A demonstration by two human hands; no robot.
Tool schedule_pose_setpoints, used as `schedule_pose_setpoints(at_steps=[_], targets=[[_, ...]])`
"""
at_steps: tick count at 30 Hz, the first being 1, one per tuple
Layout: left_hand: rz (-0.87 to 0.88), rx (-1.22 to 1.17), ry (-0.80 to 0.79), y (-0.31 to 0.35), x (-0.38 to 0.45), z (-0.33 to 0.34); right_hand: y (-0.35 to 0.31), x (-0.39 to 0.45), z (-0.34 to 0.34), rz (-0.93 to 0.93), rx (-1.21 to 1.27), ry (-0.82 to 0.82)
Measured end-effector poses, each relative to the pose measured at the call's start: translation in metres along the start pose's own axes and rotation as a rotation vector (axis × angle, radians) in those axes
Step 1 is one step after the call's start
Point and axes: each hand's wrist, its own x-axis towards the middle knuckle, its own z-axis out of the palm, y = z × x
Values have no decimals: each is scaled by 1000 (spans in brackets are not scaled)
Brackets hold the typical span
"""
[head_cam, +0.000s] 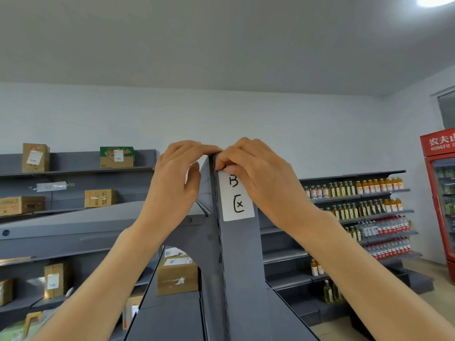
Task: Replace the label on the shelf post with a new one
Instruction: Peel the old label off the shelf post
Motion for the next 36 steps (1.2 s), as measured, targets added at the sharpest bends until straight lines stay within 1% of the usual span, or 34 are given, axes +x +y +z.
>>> schedule_pose_setpoints(at_steps=[6, 11, 18, 24, 27, 29, 32, 34, 36], targets=[[23, -14, 32, -2, -2, 1, 2, 2, -1, -59, -63, -8], [22, -30, 12, -2, -2, 1, 4, 5, -6, -102, -73, -47], [5, -59, 6, 0, -3, 0, 1, 2, -9, -62, -69, -63], [-7, -79, -18, -1, -3, -1, -6, 1, -10, 17, -36, -88], [-10, -87, -12, -2, -3, 0, -9, -4, -16, 73, 18, -154], [-3, -87, -8, -3, -3, 1, -12, -11, -20, 34, -67, -203], [12, -89, 5, -4, -4, 2, -20, -25, -19, -81, -235, -218], [7, -89, 6, -4, -4, 2, -20, -31, -16, -114, -280, -255], [-3, -92, 3, -3, -4, 2, -18, -34, -16, -100, -283, -301]])
